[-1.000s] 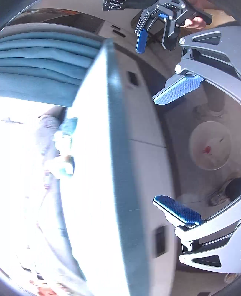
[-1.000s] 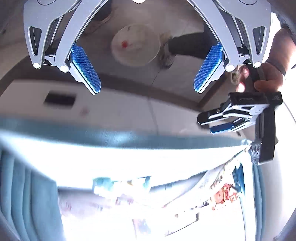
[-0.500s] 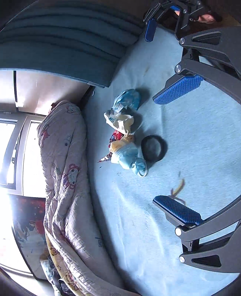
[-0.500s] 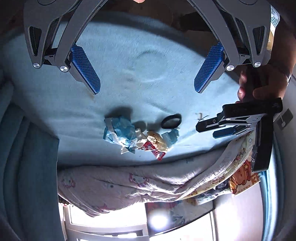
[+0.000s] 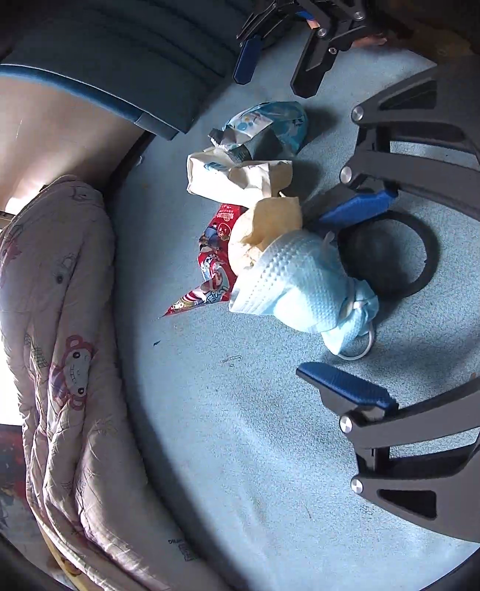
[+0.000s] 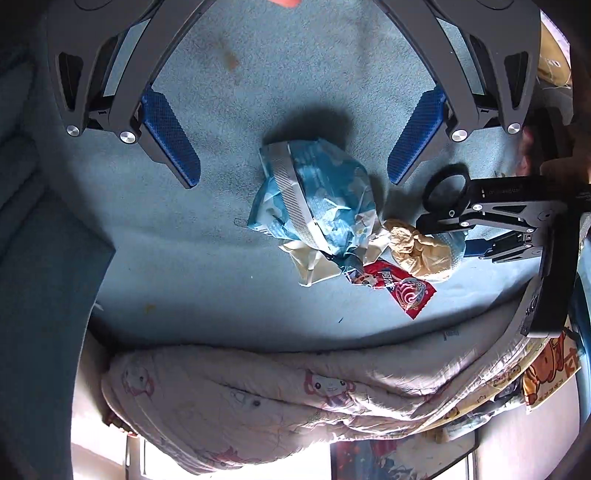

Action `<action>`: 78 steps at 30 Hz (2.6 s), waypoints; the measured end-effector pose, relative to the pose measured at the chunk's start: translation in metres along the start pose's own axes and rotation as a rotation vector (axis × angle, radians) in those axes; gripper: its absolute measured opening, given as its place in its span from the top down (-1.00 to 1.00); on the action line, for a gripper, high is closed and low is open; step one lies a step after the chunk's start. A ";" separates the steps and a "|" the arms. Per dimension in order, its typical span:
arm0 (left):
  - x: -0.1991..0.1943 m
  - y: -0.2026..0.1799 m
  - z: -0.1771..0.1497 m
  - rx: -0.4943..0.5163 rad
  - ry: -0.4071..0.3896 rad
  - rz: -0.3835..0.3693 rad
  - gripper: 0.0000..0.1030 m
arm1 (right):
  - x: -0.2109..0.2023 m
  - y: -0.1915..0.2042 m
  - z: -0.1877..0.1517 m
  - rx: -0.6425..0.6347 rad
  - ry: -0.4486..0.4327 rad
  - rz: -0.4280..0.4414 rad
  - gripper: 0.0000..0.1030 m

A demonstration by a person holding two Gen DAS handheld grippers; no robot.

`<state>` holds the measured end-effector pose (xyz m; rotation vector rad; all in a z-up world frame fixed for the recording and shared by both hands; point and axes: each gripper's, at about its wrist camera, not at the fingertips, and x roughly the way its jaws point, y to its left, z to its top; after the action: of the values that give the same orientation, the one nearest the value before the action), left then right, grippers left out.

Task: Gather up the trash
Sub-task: 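Grasp the blue face mask with the left gripper while the right gripper grasps the blue printed wrapper, then carry the mask and blue wrapper down over the white bin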

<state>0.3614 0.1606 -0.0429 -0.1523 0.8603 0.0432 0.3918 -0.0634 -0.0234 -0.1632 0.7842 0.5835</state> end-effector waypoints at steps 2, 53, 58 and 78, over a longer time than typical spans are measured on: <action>0.002 0.002 0.002 -0.005 0.003 0.004 0.23 | 0.009 0.000 0.001 -0.009 0.022 0.003 -0.90; -0.185 -0.073 -0.236 0.041 -0.160 -0.026 0.48 | -0.159 0.101 -0.205 -0.139 -0.139 0.159 -0.07; -0.161 -0.087 -0.276 0.054 -0.127 -0.058 0.48 | -0.121 0.107 -0.267 -0.169 -0.042 0.141 -0.07; 0.042 -0.078 -0.407 -0.011 0.136 -0.152 0.46 | 0.052 0.078 -0.409 -0.090 0.346 0.188 -0.07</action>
<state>0.0908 0.0210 -0.3268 -0.2325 0.9819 -0.1054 0.1248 -0.1185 -0.3425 -0.2797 1.1176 0.7812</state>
